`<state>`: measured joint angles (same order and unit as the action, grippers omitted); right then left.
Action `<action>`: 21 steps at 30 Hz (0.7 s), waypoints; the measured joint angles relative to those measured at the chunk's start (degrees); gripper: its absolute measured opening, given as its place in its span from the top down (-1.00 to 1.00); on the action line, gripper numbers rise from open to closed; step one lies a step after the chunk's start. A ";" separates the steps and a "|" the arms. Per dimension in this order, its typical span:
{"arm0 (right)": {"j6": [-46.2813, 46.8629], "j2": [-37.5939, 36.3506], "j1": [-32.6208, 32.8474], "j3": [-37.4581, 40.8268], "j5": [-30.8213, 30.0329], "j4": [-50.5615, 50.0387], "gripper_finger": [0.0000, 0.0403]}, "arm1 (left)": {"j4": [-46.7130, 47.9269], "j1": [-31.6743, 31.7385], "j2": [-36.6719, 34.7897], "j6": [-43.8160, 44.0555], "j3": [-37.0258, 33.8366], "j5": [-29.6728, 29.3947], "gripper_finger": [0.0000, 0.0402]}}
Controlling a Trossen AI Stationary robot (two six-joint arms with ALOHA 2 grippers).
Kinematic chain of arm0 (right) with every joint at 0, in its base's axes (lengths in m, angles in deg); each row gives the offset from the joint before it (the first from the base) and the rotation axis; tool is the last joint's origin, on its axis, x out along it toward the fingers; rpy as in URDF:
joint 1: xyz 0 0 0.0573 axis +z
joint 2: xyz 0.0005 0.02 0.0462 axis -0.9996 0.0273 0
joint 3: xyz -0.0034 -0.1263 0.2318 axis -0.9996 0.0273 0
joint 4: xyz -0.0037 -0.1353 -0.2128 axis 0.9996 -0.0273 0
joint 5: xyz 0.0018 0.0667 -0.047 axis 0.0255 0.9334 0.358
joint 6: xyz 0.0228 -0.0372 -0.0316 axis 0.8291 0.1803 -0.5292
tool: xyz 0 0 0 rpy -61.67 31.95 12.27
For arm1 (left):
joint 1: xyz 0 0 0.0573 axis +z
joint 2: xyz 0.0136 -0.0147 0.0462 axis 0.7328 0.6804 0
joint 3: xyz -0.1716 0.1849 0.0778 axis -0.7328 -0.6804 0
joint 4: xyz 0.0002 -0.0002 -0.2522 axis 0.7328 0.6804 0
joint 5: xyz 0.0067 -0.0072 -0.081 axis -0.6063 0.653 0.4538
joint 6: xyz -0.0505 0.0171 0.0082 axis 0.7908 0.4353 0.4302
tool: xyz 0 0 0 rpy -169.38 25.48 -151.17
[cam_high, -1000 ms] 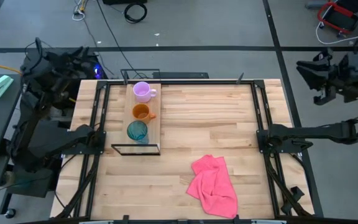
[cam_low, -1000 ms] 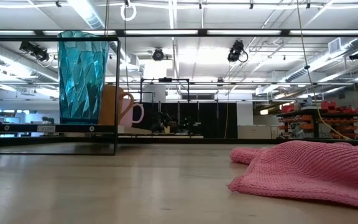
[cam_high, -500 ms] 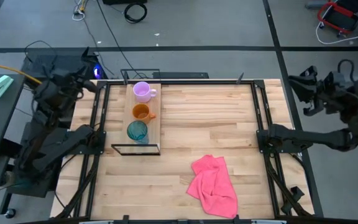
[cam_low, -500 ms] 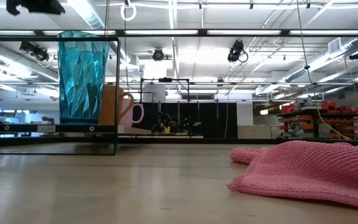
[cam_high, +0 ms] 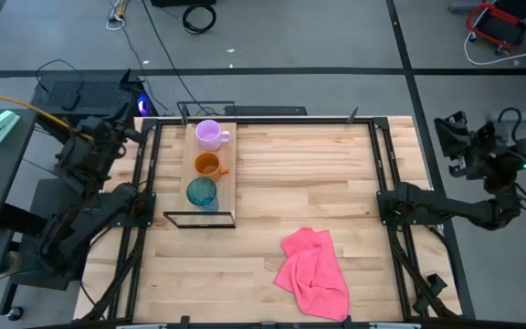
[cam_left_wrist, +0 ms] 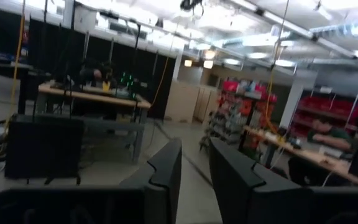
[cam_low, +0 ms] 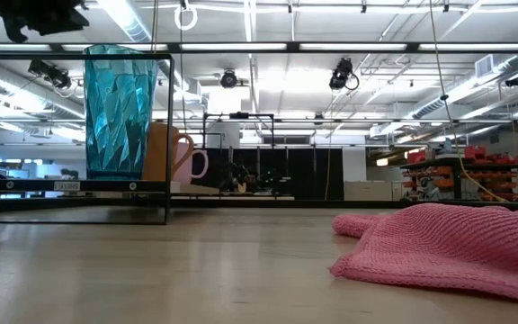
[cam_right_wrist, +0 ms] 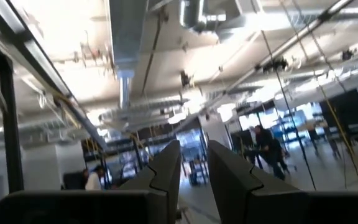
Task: Stack small to large cups/mugs on shelf
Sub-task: Return to Home Position
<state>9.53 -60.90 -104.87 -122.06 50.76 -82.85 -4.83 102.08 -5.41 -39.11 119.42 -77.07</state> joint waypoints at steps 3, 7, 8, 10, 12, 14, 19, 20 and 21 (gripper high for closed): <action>-0.62 -0.42 0.00 -0.15 -0.09 0.45 0.57 | -0.42 0.00 -3.24 -0.15 0.01 -0.26 0.55; -2.37 -0.42 -0.02 -1.20 -0.09 2.18 0.57 | 1.24 0.00 -8.07 -0.07 0.03 -1.66 0.56; -2.41 -0.42 -0.02 -1.11 -0.10 1.97 0.57 | 1.89 0.00 -9.40 -0.05 0.03 -2.11 0.57; -2.49 -0.42 -0.02 -1.01 -0.09 1.92 0.57 | 3.64 0.00 -11.67 0.10 0.08 -3.30 0.58; -2.49 -0.42 -0.02 -1.05 -0.06 2.25 0.57 | 5.80 0.00 -11.46 0.61 0.60 -3.77 0.59; -2.40 -0.42 -0.06 -0.87 0.01 1.92 0.57 | 6.26 0.00 -10.95 1.09 0.80 -3.88 0.58; -1.78 -0.42 -0.06 -0.16 0.04 2.40 0.57 | 6.73 0.00 -11.50 1.60 -0.41 -4.05 0.55; -1.25 -0.42 -0.06 0.43 0.04 2.35 0.57 | 6.96 0.00 -11.48 1.69 -0.81 -4.03 0.55; -0.65 -0.42 -0.06 1.26 0.02 2.35 0.57 | 6.68 0.00 -11.46 1.87 -1.35 -4.03 0.55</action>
<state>8.88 -61.32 -104.93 -120.80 50.78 -80.49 1.85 102.08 -16.87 -37.24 118.07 -81.10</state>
